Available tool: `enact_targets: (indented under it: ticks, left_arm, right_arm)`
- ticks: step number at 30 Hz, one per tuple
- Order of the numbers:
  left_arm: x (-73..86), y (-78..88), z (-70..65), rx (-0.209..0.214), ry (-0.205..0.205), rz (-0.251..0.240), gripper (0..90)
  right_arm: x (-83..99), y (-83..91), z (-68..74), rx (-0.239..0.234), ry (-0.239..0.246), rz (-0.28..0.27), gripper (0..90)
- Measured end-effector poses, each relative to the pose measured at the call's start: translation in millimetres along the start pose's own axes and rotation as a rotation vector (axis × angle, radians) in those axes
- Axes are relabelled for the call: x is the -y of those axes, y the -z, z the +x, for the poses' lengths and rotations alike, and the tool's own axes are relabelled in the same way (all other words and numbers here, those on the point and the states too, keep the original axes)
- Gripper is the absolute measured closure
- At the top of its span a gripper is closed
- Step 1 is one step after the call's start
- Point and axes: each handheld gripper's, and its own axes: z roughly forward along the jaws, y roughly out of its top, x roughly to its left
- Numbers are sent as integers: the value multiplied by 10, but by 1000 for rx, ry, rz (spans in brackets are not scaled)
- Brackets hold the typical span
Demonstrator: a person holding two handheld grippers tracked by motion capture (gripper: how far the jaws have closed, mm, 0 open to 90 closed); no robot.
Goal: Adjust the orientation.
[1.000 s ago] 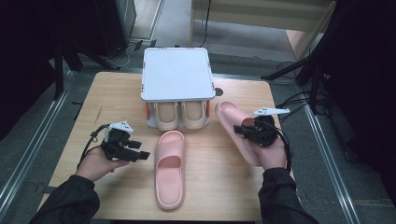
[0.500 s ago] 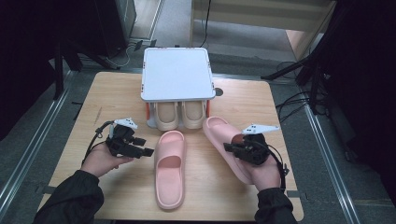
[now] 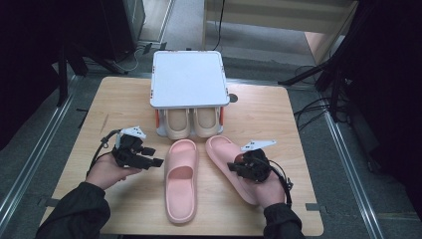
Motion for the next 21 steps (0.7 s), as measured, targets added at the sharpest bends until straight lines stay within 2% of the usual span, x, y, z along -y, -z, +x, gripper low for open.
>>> enact_targets:
  ticks: [4,10,19,21]
  left_arm:
    - [9,5,-11,1,-24,-6,412]
    - [30,7,-15,-2,-22,-1,407]
    - [43,7,-23,-2,-25,3,402]
    - [43,7,-23,-3,-21,6,402]
  right_arm:
    - [-10,-112,76,1,29,32,847]
    - [-20,-235,165,-4,50,57,828]
    - [-61,-341,232,-60,42,38,779]
    - [-72,-310,224,-79,28,8,714]
